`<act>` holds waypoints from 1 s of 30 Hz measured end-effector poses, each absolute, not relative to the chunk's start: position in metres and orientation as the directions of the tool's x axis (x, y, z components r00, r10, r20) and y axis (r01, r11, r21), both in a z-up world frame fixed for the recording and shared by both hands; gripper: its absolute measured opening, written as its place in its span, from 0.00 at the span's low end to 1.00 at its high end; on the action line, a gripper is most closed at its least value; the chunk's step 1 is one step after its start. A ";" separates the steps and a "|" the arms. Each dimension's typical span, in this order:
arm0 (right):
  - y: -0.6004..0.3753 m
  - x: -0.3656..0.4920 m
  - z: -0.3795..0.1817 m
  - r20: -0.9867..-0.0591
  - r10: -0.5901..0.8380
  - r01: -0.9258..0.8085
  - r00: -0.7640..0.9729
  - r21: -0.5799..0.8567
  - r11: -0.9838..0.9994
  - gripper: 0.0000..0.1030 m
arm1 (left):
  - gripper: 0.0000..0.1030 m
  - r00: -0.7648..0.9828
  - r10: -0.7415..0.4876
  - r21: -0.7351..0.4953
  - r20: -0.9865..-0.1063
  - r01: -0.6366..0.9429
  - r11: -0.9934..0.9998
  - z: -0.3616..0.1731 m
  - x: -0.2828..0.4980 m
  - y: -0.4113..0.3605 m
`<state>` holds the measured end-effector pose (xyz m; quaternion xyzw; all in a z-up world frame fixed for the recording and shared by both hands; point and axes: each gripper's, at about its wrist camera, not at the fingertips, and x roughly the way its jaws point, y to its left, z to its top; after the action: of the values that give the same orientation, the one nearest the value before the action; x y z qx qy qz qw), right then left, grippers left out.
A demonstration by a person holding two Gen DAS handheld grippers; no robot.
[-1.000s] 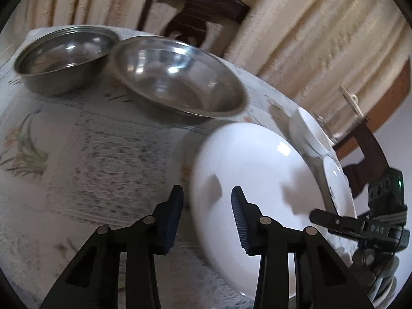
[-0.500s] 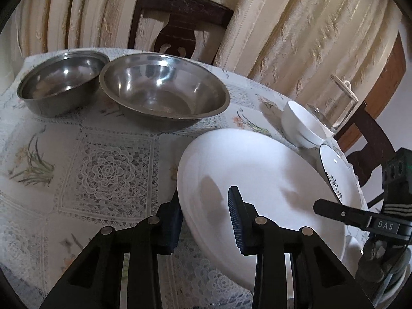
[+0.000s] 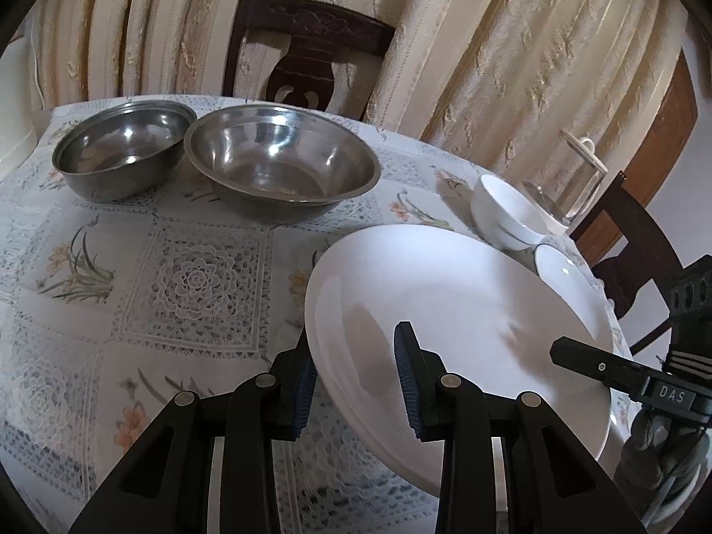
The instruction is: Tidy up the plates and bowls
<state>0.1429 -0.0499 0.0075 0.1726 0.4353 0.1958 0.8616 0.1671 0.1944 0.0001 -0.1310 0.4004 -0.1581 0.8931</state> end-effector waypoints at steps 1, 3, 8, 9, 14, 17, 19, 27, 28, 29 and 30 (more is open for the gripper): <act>-0.052 0.139 0.009 -0.679 0.489 -0.188 0.547 0.470 0.862 0.36 | 0.33 0.632 -0.390 -0.361 -0.669 0.182 0.915 0.004 0.163 0.194; -0.056 0.130 0.011 -0.672 0.493 -0.189 0.553 0.475 0.860 0.36 | 0.33 0.637 -0.398 -0.365 -0.661 0.191 0.911 0.009 0.156 0.192; -0.070 0.104 0.016 -0.655 0.495 -0.180 0.571 0.489 0.854 0.36 | 0.33 0.634 -0.422 -0.374 -0.648 0.218 0.901 0.017 0.135 0.183; -0.073 0.099 0.016 -0.652 0.495 -0.176 0.575 0.492 0.853 0.36 | 0.33 0.630 -0.429 -0.378 -0.647 0.224 0.898 0.018 0.130 0.180; -0.092 0.073 0.017 -0.637 0.492 -0.153 0.593 0.511 0.846 0.36 | 0.33 0.611 -0.460 -0.386 -0.644 0.259 0.885 0.022 0.113 0.164; -0.101 0.059 0.017 -0.631 0.486 -0.137 0.605 0.518 0.844 0.36 | 0.33 0.600 -0.476 -0.384 -0.643 0.285 0.878 0.024 0.103 0.154; -0.107 0.049 0.016 -0.626 0.481 -0.125 0.614 0.524 0.843 0.36 | 0.33 0.591 -0.486 -0.383 -0.643 0.301 0.873 0.024 0.096 0.147; -0.126 0.021 0.008 -0.620 0.471 -0.086 0.628 0.546 0.833 0.36 | 0.33 0.556 -0.507 -0.369 -0.659 0.349 0.861 0.020 0.074 0.125; -0.128 0.019 0.007 -0.620 0.468 -0.079 0.629 0.548 0.832 0.36 | 0.33 0.552 -0.509 -0.367 -0.660 0.353 0.860 0.019 0.072 0.122; -0.129 0.017 0.007 -0.620 0.466 -0.074 0.631 0.549 0.832 0.36 | 0.33 0.549 -0.510 -0.365 -0.662 0.358 0.859 0.019 0.069 0.120; -0.130 0.016 0.006 -0.620 0.464 -0.070 0.633 0.551 0.831 0.36 | 0.33 0.546 -0.511 -0.364 -0.664 0.361 0.858 0.018 0.068 0.118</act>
<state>0.0158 -0.1303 0.0056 0.2464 0.4002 0.1535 0.8692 0.0680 0.1177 0.0178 -0.0923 0.4059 -0.2495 0.8743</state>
